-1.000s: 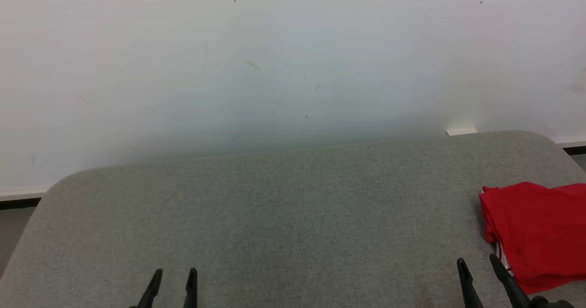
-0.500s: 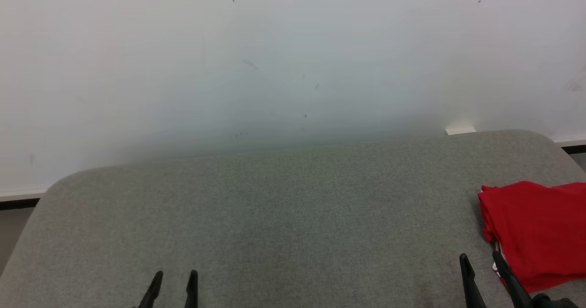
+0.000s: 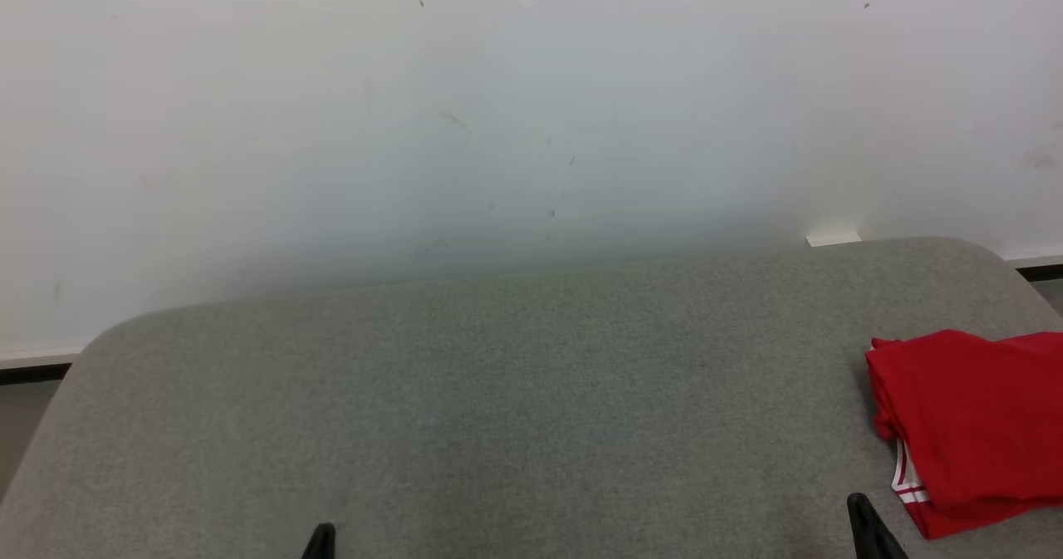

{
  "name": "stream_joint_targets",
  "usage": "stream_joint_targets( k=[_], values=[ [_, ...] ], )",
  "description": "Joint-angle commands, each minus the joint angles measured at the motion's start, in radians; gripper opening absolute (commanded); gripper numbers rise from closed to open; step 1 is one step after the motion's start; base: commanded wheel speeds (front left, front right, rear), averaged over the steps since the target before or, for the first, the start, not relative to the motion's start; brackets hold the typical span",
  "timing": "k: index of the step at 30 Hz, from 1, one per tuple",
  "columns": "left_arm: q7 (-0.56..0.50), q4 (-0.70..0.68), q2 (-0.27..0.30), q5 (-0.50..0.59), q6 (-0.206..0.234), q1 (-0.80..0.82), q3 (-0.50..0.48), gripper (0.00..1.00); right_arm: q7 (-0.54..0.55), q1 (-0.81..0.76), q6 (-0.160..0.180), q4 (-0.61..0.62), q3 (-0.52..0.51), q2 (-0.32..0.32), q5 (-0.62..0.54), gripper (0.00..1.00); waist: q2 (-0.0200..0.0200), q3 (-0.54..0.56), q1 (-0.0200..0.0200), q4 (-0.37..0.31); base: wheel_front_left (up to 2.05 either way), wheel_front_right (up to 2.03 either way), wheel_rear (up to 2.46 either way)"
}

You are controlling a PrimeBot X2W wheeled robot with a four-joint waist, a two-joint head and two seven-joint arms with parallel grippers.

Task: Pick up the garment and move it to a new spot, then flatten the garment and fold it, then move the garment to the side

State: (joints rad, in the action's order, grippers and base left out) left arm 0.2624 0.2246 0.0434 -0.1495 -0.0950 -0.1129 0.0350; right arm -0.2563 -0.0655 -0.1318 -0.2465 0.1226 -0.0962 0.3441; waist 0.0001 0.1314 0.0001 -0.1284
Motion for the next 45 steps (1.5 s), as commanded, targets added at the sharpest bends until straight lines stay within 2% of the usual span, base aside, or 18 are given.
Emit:
stream_joint_targets(
  k=[1, 23, 45],
  values=[
    [-0.012, 0.007, 0.000, -0.026, -0.001, 0.010, -0.008, 0.00, 0.007, 0.003, 0.000, -0.001, -0.005, 0.001, 0.025, 0.00, -0.0001, -0.001, 0.0000, 0.001, 0.00, 0.00, 0.00],
    [-0.112, 0.006, 0.003, -0.432, -0.011, 0.069, -0.045, 0.00, 0.109, 0.055, 0.000, 0.002, -0.070, 0.013, 0.375, 0.00, -0.0001, -0.025, 0.0000, 0.024, 0.00, 0.00, 0.00],
    [-0.189, 0.009, 0.005, -0.734, -0.019, 0.116, -0.076, 0.00, 0.186, 0.093, 0.001, 0.004, -0.120, 0.022, 0.636, 0.00, -0.0001, -0.048, -0.0001, 0.046, 0.00, 0.00, 0.00]
  ],
)
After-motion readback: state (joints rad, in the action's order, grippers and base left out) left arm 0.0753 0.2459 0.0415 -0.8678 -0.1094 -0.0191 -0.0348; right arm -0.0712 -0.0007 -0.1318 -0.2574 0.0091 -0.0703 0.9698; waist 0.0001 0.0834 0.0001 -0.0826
